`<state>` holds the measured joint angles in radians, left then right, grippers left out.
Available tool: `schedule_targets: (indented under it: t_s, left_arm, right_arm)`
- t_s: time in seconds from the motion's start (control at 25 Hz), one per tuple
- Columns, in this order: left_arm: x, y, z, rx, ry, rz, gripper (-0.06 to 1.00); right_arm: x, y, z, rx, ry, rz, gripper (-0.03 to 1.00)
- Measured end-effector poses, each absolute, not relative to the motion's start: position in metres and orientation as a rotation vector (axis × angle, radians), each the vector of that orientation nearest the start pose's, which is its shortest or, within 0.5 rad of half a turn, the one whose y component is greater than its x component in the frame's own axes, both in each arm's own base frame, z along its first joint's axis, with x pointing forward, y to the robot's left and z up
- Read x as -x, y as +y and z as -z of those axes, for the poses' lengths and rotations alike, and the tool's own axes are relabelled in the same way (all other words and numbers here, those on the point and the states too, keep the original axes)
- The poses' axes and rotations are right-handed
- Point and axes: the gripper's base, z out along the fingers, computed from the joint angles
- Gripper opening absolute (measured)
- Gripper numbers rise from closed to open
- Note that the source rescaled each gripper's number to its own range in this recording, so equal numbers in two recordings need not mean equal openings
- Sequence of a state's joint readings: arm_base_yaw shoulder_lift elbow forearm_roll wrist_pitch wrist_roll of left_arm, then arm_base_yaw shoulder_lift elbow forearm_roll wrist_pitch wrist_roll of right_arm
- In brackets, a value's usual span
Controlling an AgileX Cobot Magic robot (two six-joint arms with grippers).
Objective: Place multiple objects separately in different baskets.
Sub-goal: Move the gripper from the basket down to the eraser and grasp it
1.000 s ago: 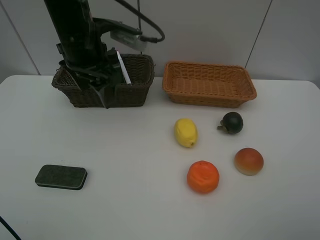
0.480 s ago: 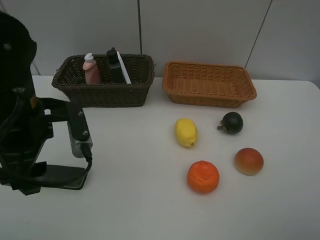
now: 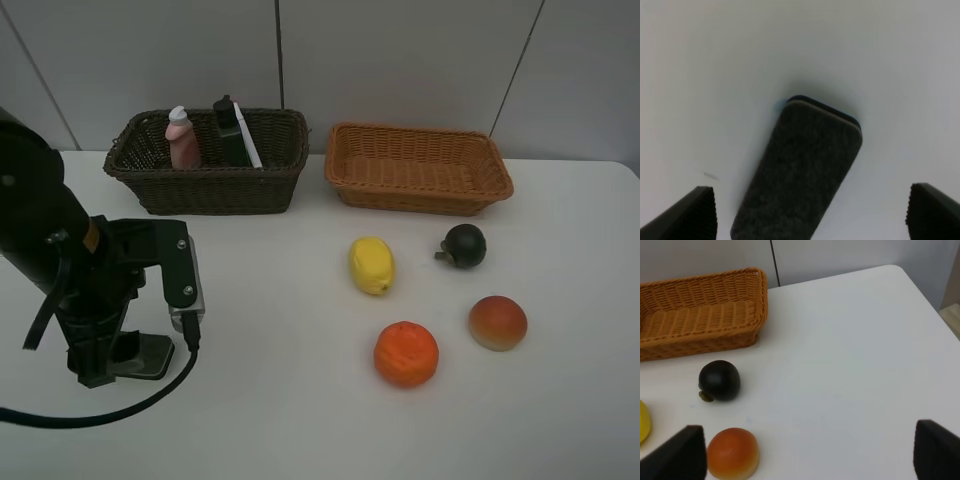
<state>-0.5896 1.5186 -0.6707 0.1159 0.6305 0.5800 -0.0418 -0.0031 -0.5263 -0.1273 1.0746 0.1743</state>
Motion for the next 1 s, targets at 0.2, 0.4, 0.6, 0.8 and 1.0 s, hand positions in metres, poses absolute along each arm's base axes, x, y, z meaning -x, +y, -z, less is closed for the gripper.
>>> schedule_targets:
  t_s: [0.2, 0.4, 0.6, 0.8, 1.0]
  left_arm:
    - [-0.205, -0.128, -0.138, -1.788, 2.442, -0.130, 1.00]
    - [-0.209, -0.128, -0.121, -1.860, 2.441, -0.162, 1.00]
    - [-0.212, -0.129, -0.106, -1.912, 2.445, -0.175, 1.00]
    - [-0.214, -0.129, -0.097, -1.916, 2.447, -0.168, 1.00]
    - [-0.219, -0.121, -0.085, -1.888, 2.512, -0.159, 1.00]
  right_arm:
    - [0.010, -0.010, -0.284, -0.227, 2.010, 0.068, 0.94]
    - [0.010, -0.010, -0.284, -0.227, 2.010, 0.068, 0.94]
    - [0.010, -0.010, -0.284, -0.227, 2.010, 0.068, 0.94]
    - [0.010, -0.010, -0.284, -0.227, 2.010, 0.068, 0.94]
    - [0.010, -0.010, -0.284, -0.227, 2.010, 0.068, 0.94]
